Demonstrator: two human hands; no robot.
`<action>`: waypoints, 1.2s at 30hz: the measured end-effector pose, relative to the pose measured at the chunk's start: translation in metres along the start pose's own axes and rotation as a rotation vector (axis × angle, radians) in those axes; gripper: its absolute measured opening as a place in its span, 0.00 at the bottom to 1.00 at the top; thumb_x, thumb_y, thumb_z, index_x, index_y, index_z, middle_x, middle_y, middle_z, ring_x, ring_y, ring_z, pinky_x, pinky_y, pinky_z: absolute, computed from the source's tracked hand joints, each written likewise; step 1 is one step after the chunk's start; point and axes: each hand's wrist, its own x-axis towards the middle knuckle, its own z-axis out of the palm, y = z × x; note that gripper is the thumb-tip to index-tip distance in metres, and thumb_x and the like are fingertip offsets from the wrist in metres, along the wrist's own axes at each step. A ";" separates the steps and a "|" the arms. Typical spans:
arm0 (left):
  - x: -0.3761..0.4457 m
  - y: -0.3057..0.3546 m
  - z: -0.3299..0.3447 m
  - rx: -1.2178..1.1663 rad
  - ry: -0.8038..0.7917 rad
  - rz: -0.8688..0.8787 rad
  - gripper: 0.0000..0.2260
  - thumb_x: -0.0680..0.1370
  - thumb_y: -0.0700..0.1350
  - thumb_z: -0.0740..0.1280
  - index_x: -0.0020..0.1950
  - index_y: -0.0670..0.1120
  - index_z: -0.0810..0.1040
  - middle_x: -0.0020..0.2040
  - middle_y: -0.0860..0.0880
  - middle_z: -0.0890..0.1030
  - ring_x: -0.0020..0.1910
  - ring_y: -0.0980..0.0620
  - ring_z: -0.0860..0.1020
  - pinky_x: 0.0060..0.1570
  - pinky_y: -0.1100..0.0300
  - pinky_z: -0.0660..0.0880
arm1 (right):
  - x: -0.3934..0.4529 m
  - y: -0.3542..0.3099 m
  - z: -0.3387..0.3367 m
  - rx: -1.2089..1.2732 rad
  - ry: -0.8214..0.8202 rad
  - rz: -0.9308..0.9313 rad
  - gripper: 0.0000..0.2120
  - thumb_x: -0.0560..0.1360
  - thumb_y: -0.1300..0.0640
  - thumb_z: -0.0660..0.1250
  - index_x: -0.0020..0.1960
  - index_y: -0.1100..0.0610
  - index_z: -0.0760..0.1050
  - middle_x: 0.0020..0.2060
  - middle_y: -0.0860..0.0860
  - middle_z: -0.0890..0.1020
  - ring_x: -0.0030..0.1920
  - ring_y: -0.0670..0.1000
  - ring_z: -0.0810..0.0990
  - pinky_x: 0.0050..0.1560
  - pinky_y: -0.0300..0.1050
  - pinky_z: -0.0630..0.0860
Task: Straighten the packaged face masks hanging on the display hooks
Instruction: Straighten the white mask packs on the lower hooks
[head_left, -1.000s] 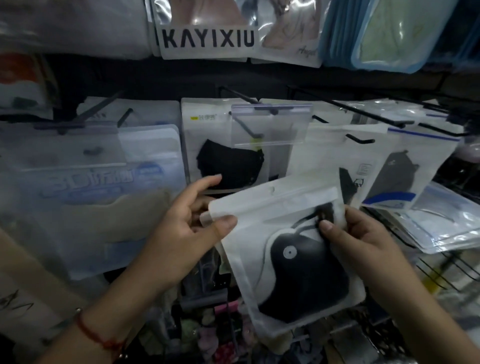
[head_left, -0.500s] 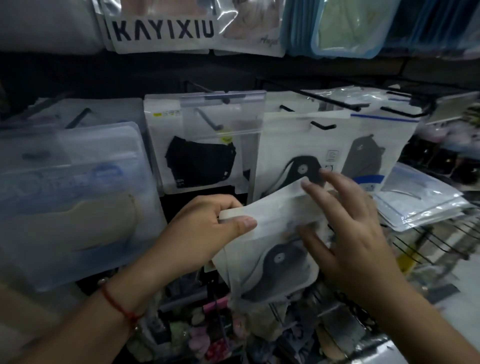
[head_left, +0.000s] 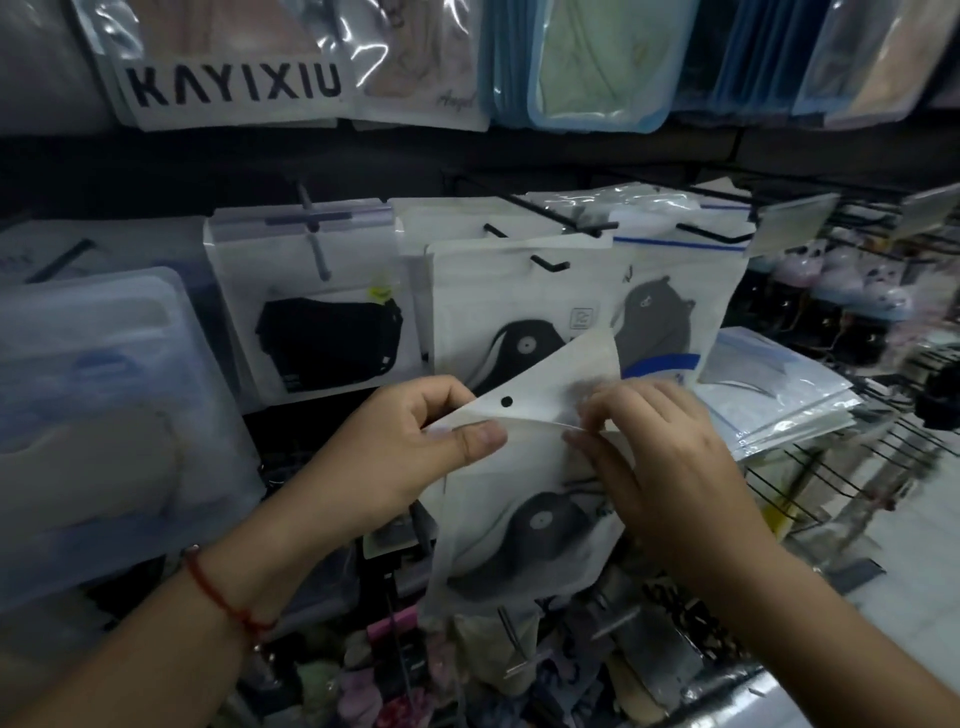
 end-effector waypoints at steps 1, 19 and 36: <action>0.001 0.004 0.001 -0.009 -0.014 0.006 0.11 0.71 0.56 0.73 0.44 0.49 0.82 0.42 0.49 0.85 0.42 0.50 0.83 0.42 0.63 0.76 | -0.001 0.004 -0.003 0.012 -0.018 0.015 0.06 0.78 0.56 0.67 0.45 0.57 0.74 0.45 0.51 0.80 0.47 0.54 0.77 0.48 0.50 0.73; 0.033 0.045 0.020 0.545 0.143 0.498 0.14 0.81 0.42 0.68 0.64 0.56 0.81 0.53 0.61 0.82 0.54 0.62 0.79 0.50 0.68 0.74 | 0.010 0.057 -0.032 -0.081 -0.104 -0.315 0.10 0.73 0.66 0.72 0.51 0.55 0.81 0.71 0.55 0.72 0.73 0.55 0.68 0.69 0.56 0.68; 0.081 0.045 0.011 0.904 0.476 0.697 0.12 0.80 0.42 0.67 0.61 0.54 0.83 0.49 0.56 0.83 0.43 0.53 0.81 0.38 0.54 0.79 | 0.056 0.069 -0.001 -0.128 -0.294 -0.296 0.12 0.72 0.61 0.73 0.52 0.50 0.75 0.77 0.58 0.56 0.78 0.58 0.52 0.75 0.54 0.52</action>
